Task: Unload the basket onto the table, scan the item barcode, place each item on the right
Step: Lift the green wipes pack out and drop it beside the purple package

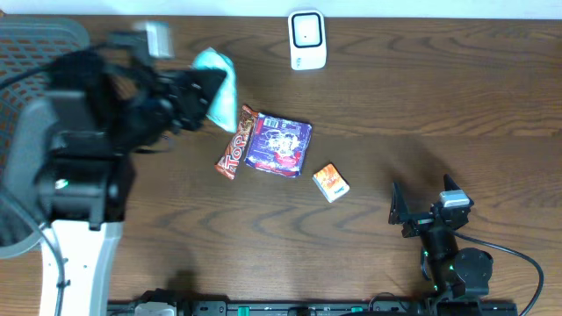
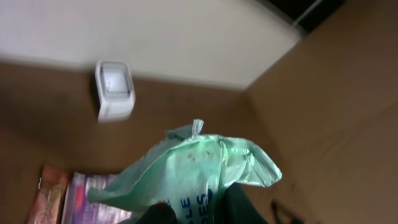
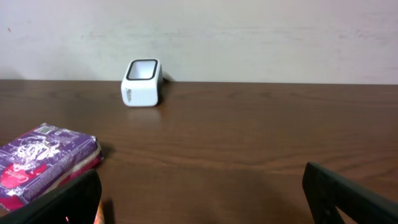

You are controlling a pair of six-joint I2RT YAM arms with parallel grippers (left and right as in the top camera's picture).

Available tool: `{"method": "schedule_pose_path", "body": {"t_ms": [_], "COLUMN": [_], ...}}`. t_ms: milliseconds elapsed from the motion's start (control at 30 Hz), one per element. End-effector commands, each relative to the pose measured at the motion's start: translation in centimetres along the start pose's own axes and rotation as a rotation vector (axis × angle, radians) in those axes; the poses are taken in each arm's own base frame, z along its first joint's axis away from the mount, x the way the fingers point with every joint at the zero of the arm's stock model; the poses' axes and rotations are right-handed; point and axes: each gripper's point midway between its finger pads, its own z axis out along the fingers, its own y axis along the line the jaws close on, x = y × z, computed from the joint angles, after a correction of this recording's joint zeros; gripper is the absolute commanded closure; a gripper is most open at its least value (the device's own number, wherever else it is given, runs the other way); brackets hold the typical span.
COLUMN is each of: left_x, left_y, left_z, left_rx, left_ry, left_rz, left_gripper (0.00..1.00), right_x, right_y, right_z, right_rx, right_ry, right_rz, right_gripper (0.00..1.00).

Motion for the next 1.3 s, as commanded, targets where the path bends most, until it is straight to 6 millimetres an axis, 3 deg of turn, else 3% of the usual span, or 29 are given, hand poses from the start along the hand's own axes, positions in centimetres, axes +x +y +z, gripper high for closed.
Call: {"method": "schedule_pose_path", "body": {"t_ms": [0, 133, 267, 467, 700, 733, 767, 867, 933, 1000, 1200, 1267], "left_x": [2.9, 8.4, 13.5, 19.4, 23.9, 24.3, 24.6, 24.8, 24.1, 23.3, 19.0, 15.1], "left_y": [3.2, 5.9, 6.2, 5.6, 6.0, 6.2, 6.4, 6.9, 6.8, 6.3, 3.5, 2.6], "left_z": [3.1, 6.3, 10.4, 17.2, 21.8, 22.2, 22.5, 23.2, 23.3, 23.2, 21.1, 18.4], "left_rx": [-0.209, -0.374, -0.376, -0.333, -0.325, -0.325, -0.327, -0.327, -0.319, -0.303, -0.222, -0.207], "left_ry": [0.095, 0.295, 0.470, 0.591, 0.637, 0.641, 0.644, 0.638, 0.620, 0.607, 0.528, 0.441], "left_rz": [0.022, 0.016, 0.012, 0.021, -0.003, -0.004, -0.004, -0.005, -0.006, -0.018, -0.041, -0.044], "left_gripper": [0.93, 0.93, 0.93, 0.93, 0.92, 0.85, 0.73, 0.63, 0.41, 0.29, 0.26, 0.25], "right_x": [0.1, 0.1, 0.1, 0.1, 0.1, 0.1, 0.1, 0.1, 0.1, 0.1, 0.1, 0.1], "right_y": [0.0, 0.0, 0.0, 0.0, 0.0, 0.0, 0.0, 0.0, 0.0, 0.0, 0.0, 0.0], "right_z": [0.0, 0.0, 0.0, 0.0, 0.0, 0.0, 0.0, 0.0, 0.0, 0.0, 0.0, 0.0], "right_rx": [0.002, 0.002, 0.002, 0.002, 0.002, 0.002, 0.002, 0.002, 0.002, 0.002, 0.002, 0.002], "right_ry": [0.003, 0.003, 0.003, 0.003, 0.003, 0.003, 0.003, 0.003, 0.003, 0.003, 0.003, 0.003], "right_rz": [0.010, 0.010, 0.010, 0.010, 0.010, 0.010, 0.010, 0.010, 0.010, 0.010, 0.010, 0.010], "right_gripper": [0.01, 0.01, 0.01, 0.01, 0.01, 0.01, 0.01, 0.01, 0.01, 0.01, 0.01, 0.01]}}
